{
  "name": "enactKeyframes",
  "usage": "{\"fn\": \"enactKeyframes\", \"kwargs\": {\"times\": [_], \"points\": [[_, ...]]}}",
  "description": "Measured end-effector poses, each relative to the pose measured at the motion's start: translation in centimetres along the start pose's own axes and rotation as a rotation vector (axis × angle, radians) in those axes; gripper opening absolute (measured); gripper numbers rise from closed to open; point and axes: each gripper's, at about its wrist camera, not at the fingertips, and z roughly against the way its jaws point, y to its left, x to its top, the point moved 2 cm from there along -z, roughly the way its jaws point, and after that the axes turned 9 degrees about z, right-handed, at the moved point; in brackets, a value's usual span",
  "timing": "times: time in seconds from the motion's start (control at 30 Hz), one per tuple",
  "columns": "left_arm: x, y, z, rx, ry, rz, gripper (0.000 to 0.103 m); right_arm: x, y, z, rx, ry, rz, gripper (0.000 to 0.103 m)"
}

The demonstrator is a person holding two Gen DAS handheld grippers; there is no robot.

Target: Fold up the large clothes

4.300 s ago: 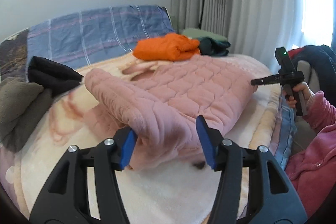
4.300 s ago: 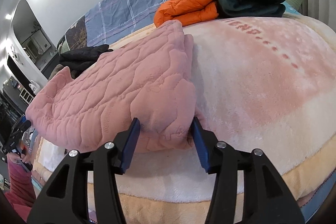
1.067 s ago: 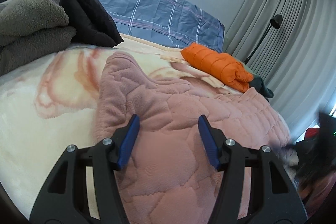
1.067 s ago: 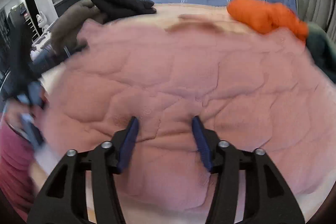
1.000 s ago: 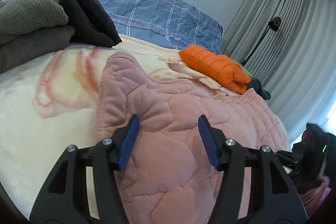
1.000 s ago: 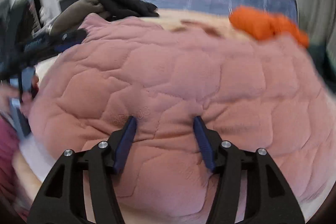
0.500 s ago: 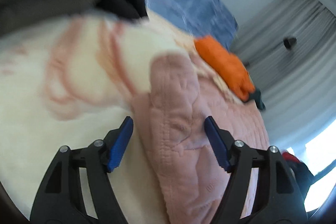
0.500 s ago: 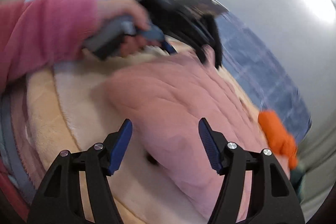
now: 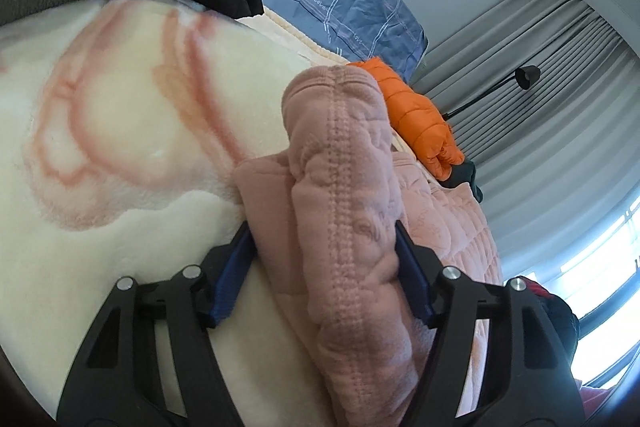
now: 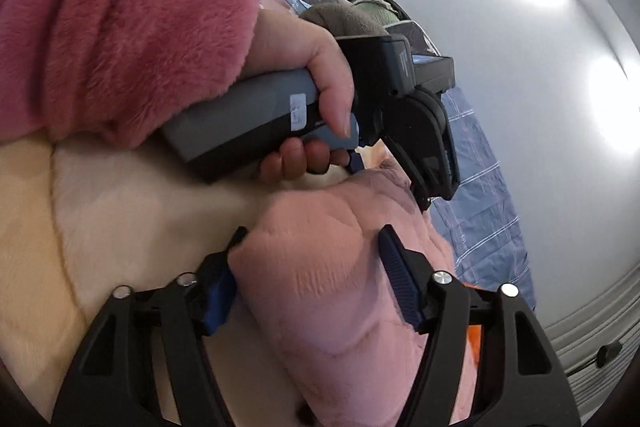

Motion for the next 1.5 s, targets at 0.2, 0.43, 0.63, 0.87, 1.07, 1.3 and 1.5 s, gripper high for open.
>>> {"fn": "enactKeyframes", "kwargs": {"times": [0.2, 0.43, 0.63, 0.87, 1.07, 1.3, 1.5], "points": [[0.3, 0.4, 0.1, -0.037, 0.018, 0.054, 0.043, 0.0, -3.6, 0.6, 0.072, -0.034, -0.223, 0.027], [1.3, -4.4, 1.8, 0.009, -0.030, -0.026, 0.030, -1.2, -8.3, 3.0, 0.128, -0.116, -0.464, 0.026], [2.5, -11.8, 2.9, 0.014, -0.053, -0.143, 0.030, -4.4, -12.9, 7.4, 0.139, -0.228, -0.701, 0.025], [2.3, -23.7, 0.4, 0.034, -0.046, -0.331, 0.030, -12.3, -18.4, 12.8, 0.100, -0.358, -1.001, 0.025], [0.2, -33.7, -6.2, 0.098, 0.021, -0.525, 0.030, -21.2, -20.8, 16.5, 0.040, -0.406, -1.225, 0.025], [-5.4, -40.3, -17.7, 0.192, 0.164, -0.739, 0.032, -32.2, -19.4, 17.8, 0.042, -0.380, -1.523, 0.025], [-11.0, -39.8, -27.5, 0.351, 0.246, -0.871, 0.047, -39.5, -15.1, 15.3, 0.135, -0.269, -1.758, 0.025]]}}
